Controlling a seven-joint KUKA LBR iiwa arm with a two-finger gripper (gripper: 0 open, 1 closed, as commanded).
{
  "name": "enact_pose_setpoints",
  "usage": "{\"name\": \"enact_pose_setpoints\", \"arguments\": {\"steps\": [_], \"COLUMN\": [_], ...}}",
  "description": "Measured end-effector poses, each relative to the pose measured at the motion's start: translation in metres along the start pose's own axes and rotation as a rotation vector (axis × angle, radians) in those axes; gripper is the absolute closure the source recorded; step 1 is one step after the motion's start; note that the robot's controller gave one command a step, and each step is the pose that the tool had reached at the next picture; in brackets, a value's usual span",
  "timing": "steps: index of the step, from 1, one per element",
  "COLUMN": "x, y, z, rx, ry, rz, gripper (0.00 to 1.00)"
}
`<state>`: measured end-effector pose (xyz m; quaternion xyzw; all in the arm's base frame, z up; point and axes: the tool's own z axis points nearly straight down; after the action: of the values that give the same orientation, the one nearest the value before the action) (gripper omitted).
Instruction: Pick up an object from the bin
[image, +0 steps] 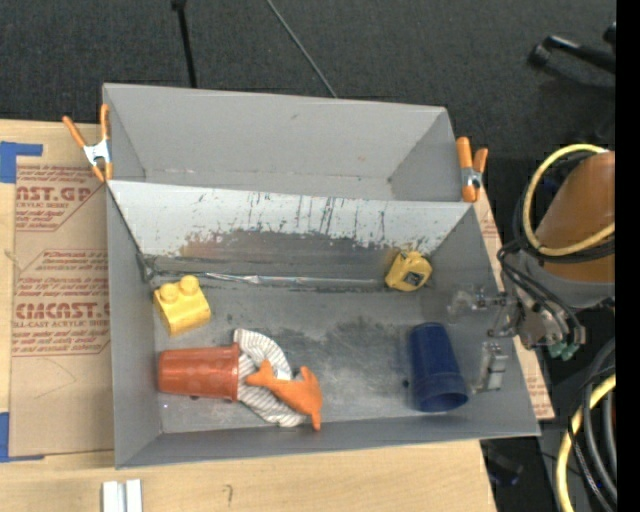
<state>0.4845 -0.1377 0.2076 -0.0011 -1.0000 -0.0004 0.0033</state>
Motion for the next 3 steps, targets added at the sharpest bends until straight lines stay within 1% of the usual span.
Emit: {"name": "enact_pose_setpoints", "arguments": {"steps": [1,2,3], "x": [-0.002,-0.007,-0.01], "y": [0.001,0.01,0.015], "z": [-0.005,0.021,0.053], "rx": [0.002,0.002,0.002], "ry": [-0.008,-0.01,-0.008], "rz": [-0.002,-0.066,-0.272], "gripper": [0.0,0.0,0.0]}}
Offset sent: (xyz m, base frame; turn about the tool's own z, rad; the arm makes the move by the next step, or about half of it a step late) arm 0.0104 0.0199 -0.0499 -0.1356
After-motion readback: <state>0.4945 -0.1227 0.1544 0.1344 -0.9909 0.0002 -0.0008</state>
